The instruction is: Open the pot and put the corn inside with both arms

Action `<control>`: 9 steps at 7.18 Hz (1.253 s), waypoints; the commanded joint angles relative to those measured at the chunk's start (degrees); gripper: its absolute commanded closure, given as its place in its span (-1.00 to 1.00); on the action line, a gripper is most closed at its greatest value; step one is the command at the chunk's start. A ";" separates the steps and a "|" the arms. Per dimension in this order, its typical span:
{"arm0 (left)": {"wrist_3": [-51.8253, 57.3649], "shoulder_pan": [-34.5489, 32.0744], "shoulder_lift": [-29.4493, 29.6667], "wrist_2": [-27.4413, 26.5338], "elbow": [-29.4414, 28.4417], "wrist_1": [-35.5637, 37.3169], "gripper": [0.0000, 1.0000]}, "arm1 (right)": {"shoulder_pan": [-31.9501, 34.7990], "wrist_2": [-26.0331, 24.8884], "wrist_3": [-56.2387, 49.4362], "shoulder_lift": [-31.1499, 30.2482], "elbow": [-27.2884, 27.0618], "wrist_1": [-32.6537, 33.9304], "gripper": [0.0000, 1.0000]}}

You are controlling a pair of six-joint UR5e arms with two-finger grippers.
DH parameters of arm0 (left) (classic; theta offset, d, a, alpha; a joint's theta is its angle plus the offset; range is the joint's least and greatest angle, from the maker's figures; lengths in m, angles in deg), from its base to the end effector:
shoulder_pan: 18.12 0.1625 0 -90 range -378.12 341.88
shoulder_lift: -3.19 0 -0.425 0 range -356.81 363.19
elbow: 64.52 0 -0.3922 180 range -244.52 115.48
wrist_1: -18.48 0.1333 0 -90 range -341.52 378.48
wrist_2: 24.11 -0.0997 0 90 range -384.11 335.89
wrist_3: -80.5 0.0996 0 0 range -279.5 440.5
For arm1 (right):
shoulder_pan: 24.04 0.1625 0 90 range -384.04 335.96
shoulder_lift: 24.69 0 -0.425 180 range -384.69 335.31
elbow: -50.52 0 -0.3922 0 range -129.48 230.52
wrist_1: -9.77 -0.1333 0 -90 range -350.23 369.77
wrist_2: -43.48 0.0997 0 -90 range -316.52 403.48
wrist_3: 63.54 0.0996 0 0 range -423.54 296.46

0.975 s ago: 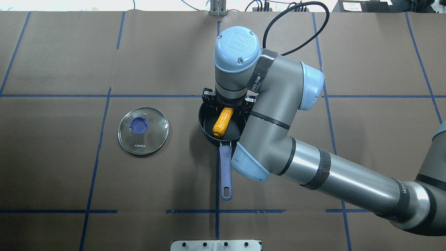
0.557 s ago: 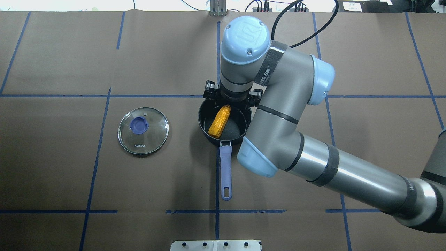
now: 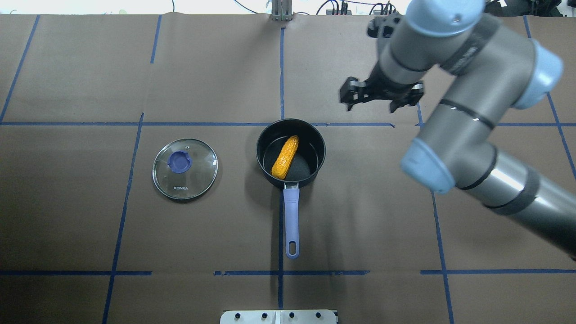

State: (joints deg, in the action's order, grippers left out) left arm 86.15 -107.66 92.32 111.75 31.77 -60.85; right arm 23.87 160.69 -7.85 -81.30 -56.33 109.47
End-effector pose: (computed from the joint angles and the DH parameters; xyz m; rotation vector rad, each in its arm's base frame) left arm -0.0580 -0.4774 0.6286 -0.0504 0.8030 0.0642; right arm -0.3492 -0.5175 0.2184 0.1135 -0.8210 0.0557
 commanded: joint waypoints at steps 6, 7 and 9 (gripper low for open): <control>-0.30 -0.46 -3.78 0.37 -2.96 -5.66 -1.00 | 29.58 18.05 -44.98 -23.95 1.29 -0.03 -0.99; -0.38 -0.37 -3.78 0.37 -2.87 -5.66 -1.00 | 33.53 20.67 -51.32 -26.42 3.56 -0.03 -0.99; -0.56 -0.37 -3.43 0.37 -2.87 -5.66 -1.00 | 39.87 23.68 -63.18 -28.81 10.24 -0.11 -0.99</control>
State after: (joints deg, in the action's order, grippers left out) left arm 85.71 -108.07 88.69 112.12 28.89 -66.51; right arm 59.85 182.91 -62.95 -108.41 -49.93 109.42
